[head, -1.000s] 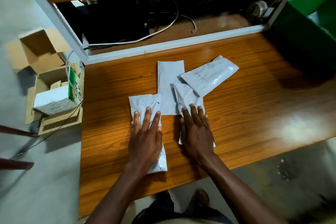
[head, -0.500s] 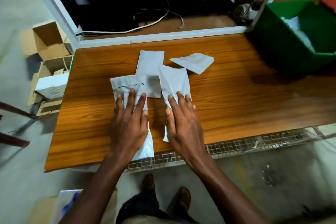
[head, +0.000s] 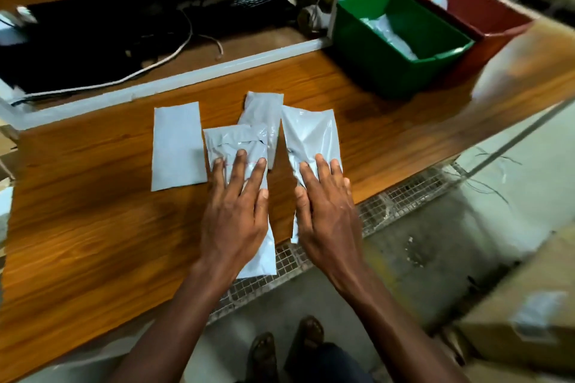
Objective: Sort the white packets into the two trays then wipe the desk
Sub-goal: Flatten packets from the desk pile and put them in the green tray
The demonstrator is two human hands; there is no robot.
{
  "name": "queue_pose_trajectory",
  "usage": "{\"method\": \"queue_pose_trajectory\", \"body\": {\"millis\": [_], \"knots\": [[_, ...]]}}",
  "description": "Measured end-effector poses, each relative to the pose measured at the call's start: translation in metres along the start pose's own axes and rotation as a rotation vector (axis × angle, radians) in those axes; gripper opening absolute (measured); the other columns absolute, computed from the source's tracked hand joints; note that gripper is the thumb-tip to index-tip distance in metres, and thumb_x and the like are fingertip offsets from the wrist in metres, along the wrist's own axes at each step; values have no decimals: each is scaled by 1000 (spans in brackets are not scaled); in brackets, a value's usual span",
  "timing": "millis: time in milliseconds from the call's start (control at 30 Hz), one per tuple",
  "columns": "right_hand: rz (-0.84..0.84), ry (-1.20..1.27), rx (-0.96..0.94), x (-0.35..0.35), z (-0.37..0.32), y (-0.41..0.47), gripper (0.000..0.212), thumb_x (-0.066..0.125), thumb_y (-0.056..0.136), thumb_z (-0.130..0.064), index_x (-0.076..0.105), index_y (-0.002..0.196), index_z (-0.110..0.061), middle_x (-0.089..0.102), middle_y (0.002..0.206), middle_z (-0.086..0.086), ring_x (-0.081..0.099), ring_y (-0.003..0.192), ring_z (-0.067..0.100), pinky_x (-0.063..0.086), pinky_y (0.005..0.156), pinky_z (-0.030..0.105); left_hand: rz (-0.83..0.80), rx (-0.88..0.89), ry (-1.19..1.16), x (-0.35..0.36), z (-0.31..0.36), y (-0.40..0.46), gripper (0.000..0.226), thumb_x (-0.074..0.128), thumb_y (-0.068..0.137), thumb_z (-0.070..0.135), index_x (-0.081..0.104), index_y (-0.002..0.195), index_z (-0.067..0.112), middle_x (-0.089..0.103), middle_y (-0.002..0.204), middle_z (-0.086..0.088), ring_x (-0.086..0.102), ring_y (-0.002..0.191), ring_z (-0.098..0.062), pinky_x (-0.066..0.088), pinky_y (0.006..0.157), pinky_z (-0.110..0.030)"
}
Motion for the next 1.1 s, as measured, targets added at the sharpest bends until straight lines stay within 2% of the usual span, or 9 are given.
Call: {"method": "queue_pose_trajectory", "body": {"millis": [233, 467, 600, 767, 1000, 1100], "knots": [[110, -81, 140, -46, 81, 1, 51, 25, 107, -44, 38, 153, -27, 26, 165, 4, 12, 156, 25, 16, 125, 48, -74, 179, -61, 32, 87, 27, 57, 22, 101, 47, 19, 156, 32, 9, 166, 2, -5, 153, -27, 13, 123, -50], [206, -96, 237, -123, 205, 13, 51, 28, 107, -42, 40, 153, -25, 29, 164, 5, 13, 156, 24, 22, 123, 53, -100, 300, -77, 88, 216, 66, 57, 20, 101, 49, 17, 156, 34, 8, 166, 3, -5, 153, -24, 14, 123, -49], [244, -118, 236, -169, 264, 24, 53, 22, 107, -45, 38, 153, -24, 29, 164, 5, 15, 155, 25, 24, 122, 54, -111, 303, -111, 112, 285, 88, 57, 18, 101, 52, 18, 156, 37, 6, 166, 6, -8, 153, -21, 18, 122, -51], [262, -137, 194, -209, 315, 60, 50, 30, 107, -40, 40, 152, -24, 33, 163, 6, 18, 155, 25, 26, 122, 54, -74, 291, -124, 126, 342, 126, 58, 17, 100, 54, 17, 156, 39, 5, 166, 8, -9, 153, -20, 22, 121, -52], [228, -117, 38, -215, 349, 156, 48, 34, 106, -37, 43, 152, -23, 33, 163, 6, 19, 154, 25, 27, 121, 52, 18, 190, -147, 138, 367, 204, 58, 19, 99, 54, 16, 156, 39, 5, 166, 8, -9, 153, -21, 15, 123, -51], [168, -77, -35, -209, 357, 214, 50, 29, 107, -41, 37, 154, -26, 25, 165, 2, 12, 156, 21, 18, 125, 48, 71, 131, -139, 142, 367, 251, 59, 18, 99, 53, 16, 156, 38, 5, 166, 7, -8, 153, -22, 12, 123, -48]]}}
Point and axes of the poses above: each hand's wrist, its own y-axis towards the middle knuckle, its own x-axis out of the palm, z = x × y, the point moved 4 cm from there along y, towards the middle knuckle
